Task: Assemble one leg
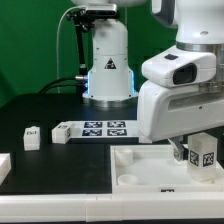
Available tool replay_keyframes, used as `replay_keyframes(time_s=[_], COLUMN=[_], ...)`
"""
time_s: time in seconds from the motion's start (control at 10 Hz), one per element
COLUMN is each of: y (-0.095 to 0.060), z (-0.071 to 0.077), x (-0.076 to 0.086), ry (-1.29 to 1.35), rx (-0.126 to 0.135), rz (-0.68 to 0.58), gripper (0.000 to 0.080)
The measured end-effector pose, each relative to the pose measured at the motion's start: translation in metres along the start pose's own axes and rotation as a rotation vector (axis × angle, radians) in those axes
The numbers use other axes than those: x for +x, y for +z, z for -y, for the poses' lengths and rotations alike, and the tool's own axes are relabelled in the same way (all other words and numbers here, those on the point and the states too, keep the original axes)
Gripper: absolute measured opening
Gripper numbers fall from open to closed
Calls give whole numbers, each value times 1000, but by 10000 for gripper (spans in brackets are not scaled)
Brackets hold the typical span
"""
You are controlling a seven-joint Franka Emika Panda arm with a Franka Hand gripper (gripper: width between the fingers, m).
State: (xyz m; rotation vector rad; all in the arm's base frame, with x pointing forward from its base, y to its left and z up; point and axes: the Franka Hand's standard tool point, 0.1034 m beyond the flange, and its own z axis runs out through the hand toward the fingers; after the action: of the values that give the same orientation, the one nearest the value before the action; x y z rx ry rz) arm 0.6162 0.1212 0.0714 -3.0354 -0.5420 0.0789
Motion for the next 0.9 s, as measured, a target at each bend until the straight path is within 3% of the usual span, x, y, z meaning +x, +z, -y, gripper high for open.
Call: replay_keyframes(time_s=[0.1, 0.2, 0.3, 0.6, 0.9], y=[0, 0, 0, 0, 0], z=[0, 0, 0, 0, 1], x=[0, 0, 0, 0, 0], ry=[22, 46, 44, 257, 703], rx=[1, 1, 0, 4, -2], rz=[0, 0, 0, -1, -2], gripper=[389, 389, 290, 290, 290])
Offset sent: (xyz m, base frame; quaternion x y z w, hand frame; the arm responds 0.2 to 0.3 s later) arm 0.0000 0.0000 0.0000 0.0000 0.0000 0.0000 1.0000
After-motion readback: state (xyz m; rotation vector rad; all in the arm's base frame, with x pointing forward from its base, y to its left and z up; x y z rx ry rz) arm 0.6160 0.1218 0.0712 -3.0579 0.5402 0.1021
